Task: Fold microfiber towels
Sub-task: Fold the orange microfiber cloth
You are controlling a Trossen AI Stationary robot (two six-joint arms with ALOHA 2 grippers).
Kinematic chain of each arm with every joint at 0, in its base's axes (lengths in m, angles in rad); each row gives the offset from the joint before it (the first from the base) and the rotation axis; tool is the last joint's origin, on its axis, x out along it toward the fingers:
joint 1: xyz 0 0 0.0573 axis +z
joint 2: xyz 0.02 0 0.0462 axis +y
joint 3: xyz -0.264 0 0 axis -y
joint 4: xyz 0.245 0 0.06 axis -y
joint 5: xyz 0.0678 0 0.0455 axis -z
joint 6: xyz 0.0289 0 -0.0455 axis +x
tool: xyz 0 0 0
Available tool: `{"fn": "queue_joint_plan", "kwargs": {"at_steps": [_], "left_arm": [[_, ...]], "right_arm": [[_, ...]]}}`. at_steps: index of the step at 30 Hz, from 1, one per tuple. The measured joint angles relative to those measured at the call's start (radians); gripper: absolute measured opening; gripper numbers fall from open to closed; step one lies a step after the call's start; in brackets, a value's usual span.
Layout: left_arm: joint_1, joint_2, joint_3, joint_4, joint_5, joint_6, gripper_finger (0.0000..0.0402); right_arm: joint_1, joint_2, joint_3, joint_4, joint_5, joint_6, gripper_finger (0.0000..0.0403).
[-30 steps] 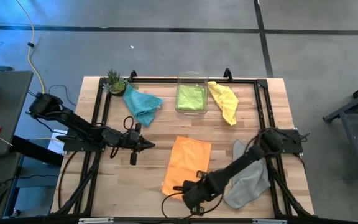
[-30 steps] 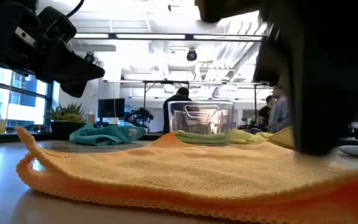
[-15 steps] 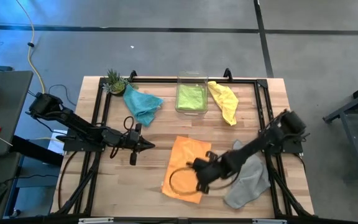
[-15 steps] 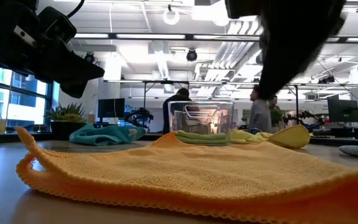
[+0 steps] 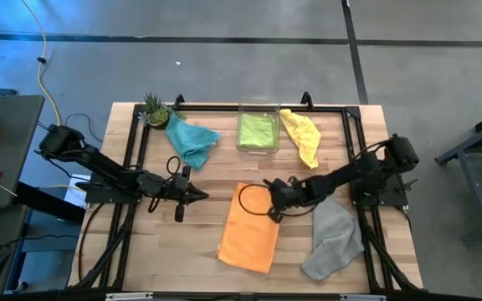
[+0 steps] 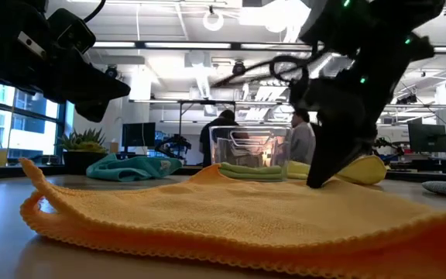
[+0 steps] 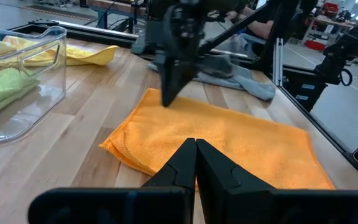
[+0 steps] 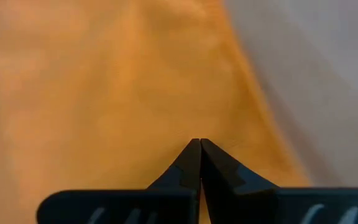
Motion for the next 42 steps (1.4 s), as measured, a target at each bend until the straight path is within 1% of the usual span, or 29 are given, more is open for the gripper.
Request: {"fn": "queue_joint_plan", "kwargs": {"at_steps": [6,12,15,22,27,30,33,36,38,41,42], "left_arm": [[0.000,0.000,0.000,0.000,0.000,0.000,0.0000],[0.000,0.000,0.000,0.000,-0.005,-0.007,0.0000],[0.000,0.000,0.000,0.000,-0.018,-0.007,0.0000],[0.000,0.000,0.000,-0.001,-0.023,-0.007,0.0000],[-0.022,0.000,0.001,-0.009,-0.024,0.038,0.0000],[-0.036,0.000,0.003,-0.014,-0.024,0.045,0.0000],[-0.049,0.000,0.037,-0.066,-0.023,0.055,0.0000],[-0.071,0.015,0.099,-0.168,-0.025,0.063,0.0000],[-0.080,0.039,0.144,-0.219,-0.046,0.059,0.0000],[-0.075,0.100,0.207,-0.240,-0.125,0.007,0.0002],[-0.068,0.121,0.222,-0.246,-0.135,-0.003,0.0006]], "right_arm": [[-0.091,0.000,-0.028,0.029,-0.012,-0.113,0.0000],[-0.178,0.001,-0.038,0.093,-0.035,-0.274,0.0000],[-0.216,0.001,-0.038,0.107,-0.044,-0.316,0.0000],[-0.243,-0.018,-0.009,0.105,-0.042,-0.451,0.0000],[-0.212,-0.091,0.011,0.099,-0.038,-0.537,0.0000],[-0.163,-0.123,-0.005,0.121,0.012,-0.562,0.0000],[-0.104,-0.123,-0.059,0.226,0.030,-0.566,0.0000],[-0.052,-0.123,-0.128,0.375,0.031,-0.533,0.0000],[-0.023,-0.123,-0.160,0.425,0.062,-0.498,0.0000],[0.018,-0.124,-0.168,0.442,0.122,-0.473,0.0000],[0.030,-0.124,-0.168,0.443,0.141,-0.473,0.0000]]}}
